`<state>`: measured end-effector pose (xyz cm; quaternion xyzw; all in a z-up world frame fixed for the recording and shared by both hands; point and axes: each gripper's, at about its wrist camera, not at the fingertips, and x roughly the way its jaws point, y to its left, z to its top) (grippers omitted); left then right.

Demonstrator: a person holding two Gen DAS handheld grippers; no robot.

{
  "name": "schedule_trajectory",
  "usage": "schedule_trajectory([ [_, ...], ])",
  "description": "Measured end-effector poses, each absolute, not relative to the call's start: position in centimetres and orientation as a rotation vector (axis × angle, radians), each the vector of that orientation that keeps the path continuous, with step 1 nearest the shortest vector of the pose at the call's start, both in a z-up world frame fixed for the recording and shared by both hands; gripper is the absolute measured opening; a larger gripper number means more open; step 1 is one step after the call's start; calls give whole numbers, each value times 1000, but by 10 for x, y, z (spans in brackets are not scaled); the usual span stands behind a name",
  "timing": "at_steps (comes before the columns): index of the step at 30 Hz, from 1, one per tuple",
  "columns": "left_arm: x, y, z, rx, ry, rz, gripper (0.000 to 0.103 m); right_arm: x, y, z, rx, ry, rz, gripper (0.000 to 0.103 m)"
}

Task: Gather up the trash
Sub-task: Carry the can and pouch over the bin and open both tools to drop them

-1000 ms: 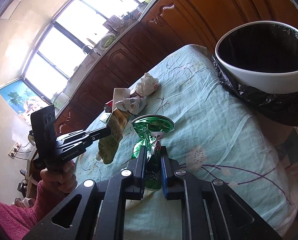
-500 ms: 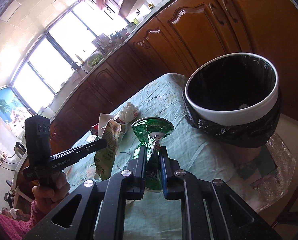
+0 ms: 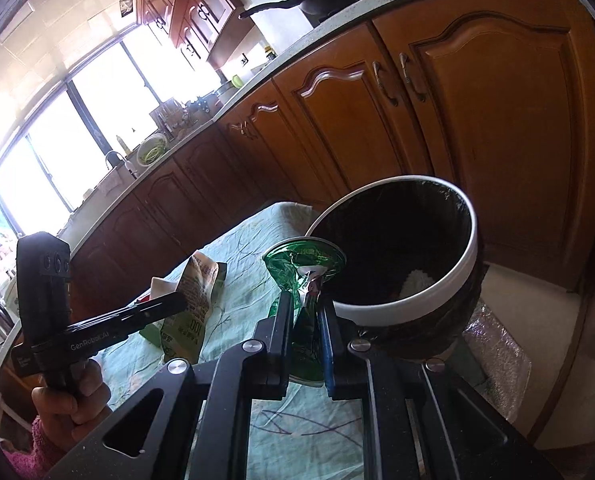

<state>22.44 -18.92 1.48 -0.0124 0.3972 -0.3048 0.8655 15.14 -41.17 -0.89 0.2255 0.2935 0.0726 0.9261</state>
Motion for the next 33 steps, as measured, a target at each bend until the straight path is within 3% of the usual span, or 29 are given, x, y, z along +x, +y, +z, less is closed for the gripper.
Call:
schedule_trajectory([
  [18, 272, -280, 38, 85, 825, -668, 2, 193, -449, 1, 360, 595, -15, 12],
  [33, 307, -347, 13, 257, 915, -658, 2, 235, -460, -19, 350, 689, -34, 12],
])
